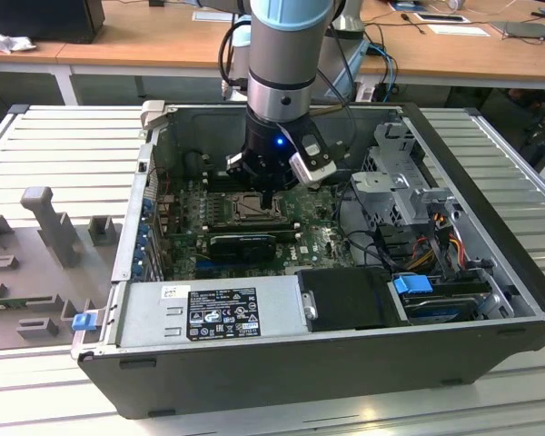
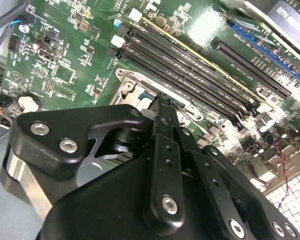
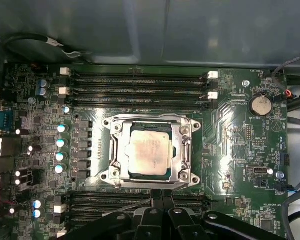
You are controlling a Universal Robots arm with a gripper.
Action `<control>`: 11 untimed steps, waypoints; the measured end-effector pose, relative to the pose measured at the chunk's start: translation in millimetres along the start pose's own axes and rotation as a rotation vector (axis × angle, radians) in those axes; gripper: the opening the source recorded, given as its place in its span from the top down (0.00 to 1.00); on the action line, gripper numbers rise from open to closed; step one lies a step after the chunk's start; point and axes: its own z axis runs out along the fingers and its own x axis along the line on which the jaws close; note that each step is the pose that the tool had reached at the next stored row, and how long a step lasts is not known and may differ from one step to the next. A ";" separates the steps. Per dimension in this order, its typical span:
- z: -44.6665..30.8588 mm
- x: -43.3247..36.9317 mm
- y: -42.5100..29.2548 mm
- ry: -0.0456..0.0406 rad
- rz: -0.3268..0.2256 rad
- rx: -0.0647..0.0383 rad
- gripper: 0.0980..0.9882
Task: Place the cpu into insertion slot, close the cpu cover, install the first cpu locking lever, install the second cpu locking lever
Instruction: 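Install the second cpu locking lever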
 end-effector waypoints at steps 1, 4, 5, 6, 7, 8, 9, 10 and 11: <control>0.0 0.1 0.0 0.0000 0.000 0.000 0.99; 0.0 0.8 0.0 0.0000 0.000 0.000 0.99; 0.0 1.2 -0.1 0.0000 0.000 0.000 0.99; 0.0 1.5 -0.2 0.0000 0.000 0.000 0.99; 0.1 1.5 -0.3 0.0000 0.000 0.000 0.99; 0.1 1.8 -1.0 0.0001 0.000 0.000 0.99; 0.5 1.9 -1.8 0.0001 0.000 0.000 0.99; 0.7 2.1 -2.5 0.0001 0.000 0.000 0.99; 0.7 2.6 -3.3 0.0000 0.000 -0.001 0.99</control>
